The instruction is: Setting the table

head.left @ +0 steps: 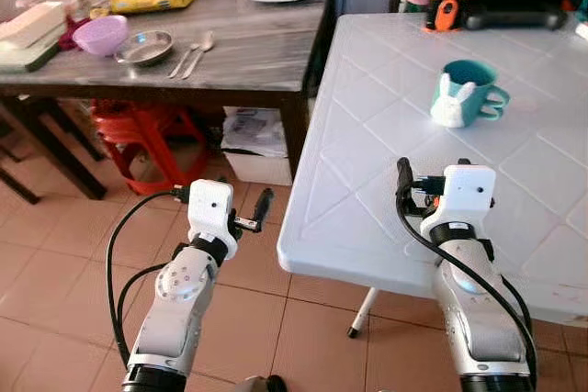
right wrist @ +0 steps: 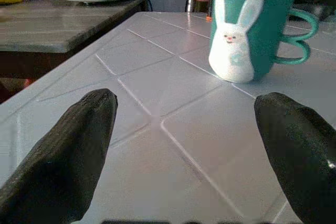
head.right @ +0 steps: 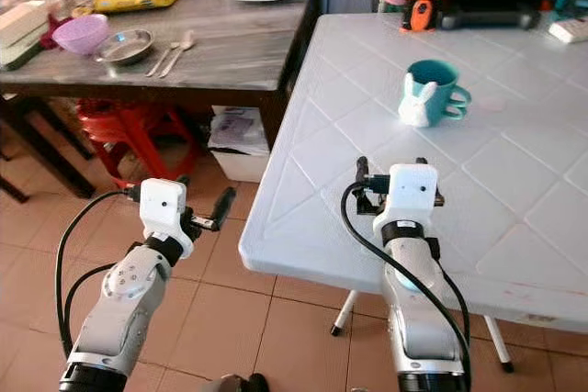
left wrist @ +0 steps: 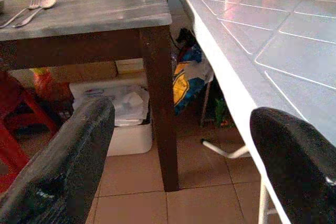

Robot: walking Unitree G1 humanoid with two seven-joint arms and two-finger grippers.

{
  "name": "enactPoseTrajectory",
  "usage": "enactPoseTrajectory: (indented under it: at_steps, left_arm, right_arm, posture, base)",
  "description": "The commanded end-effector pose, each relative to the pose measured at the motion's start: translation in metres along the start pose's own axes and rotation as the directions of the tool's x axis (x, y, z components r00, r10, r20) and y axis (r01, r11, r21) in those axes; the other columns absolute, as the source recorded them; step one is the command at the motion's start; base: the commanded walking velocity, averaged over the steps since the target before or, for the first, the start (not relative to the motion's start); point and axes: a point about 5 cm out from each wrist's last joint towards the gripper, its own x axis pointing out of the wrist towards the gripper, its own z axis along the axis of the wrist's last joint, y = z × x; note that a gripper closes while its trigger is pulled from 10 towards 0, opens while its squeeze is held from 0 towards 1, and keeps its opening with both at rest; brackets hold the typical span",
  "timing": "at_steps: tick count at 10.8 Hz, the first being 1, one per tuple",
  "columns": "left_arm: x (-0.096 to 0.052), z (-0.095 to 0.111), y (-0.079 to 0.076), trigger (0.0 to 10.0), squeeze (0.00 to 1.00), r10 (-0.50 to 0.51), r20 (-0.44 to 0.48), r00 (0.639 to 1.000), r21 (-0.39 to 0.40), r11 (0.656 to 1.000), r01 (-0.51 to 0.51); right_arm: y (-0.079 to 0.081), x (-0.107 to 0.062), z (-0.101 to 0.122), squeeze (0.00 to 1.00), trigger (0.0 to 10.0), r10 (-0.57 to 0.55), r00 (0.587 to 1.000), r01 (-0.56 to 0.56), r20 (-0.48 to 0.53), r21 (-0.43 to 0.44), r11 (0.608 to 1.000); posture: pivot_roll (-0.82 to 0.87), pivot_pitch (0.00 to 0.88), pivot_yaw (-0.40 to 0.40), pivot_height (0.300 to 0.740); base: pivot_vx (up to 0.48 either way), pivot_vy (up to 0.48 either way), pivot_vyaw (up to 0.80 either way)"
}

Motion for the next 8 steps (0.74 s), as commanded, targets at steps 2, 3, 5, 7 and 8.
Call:
enactPoseTrajectory:
  at_steps: [2,3,5,7,8]
  left_arm:
    - [-0.0028,-0.0042,0.0064,10.0,0.0,0.018,-0.024,1.0,0.011,1.0,-0.017]
    - [-0.0031,-0.0045,0.0059,10.0,0.0,0.014,-0.026,1.0,0.013,1.0,-0.014]
    - [-0.0032,-0.0049,0.0046,10.0,0.0,0.006,-0.03,1.0,0.014,1.0,-0.006]
    - [-0.0038,-0.0049,0.004,10.0,0.0,-0.006,-0.026,1.0,0.004,1.0,0.006]
    - [-0.0044,-0.0046,0.004,10.0,0.0,-0.013,-0.021,1.0,-0.002,1.0,0.013]
  right_arm:
    - [0.0,-0.0033,0.0023,0.0,10.0,-0.011,1.0,0.011,0.004,0.0,1.0]
    - [-0.0007,-0.0042,0.002,0.0,10.0,-0.015,1.0,0.015,0.002,-0.001,1.0]
    - [-0.0017,-0.0047,0.0015,0.0,10.0,-0.023,1.0,0.023,-0.002,0.002,1.0]
    - [-0.0016,-0.0042,0.0006,0.0,10.0,-0.025,1.0,0.025,-0.007,0.003,1.0]
    - [-0.0011,-0.0043,0.0005,0.0,10.0,-0.025,1.0,0.025,-0.009,0.004,1.0]
  posture:
    - [-0.1,0.081,0.136,0.74]
    - [-0.1,0.085,0.14,0.74]
    - [-0.1,0.089,0.141,0.74]
    - [-0.1,0.093,0.14,0.74]
    - [-0.1,0.093,0.14,0.74]
  base:
    - [0.0,0.0,0.0]
    - [0.0,0.0,0.0]
    - [0.0,0.0,0.0]
    - [0.0,-0.122,0.0]
    - [0.0,0.0,0.0]
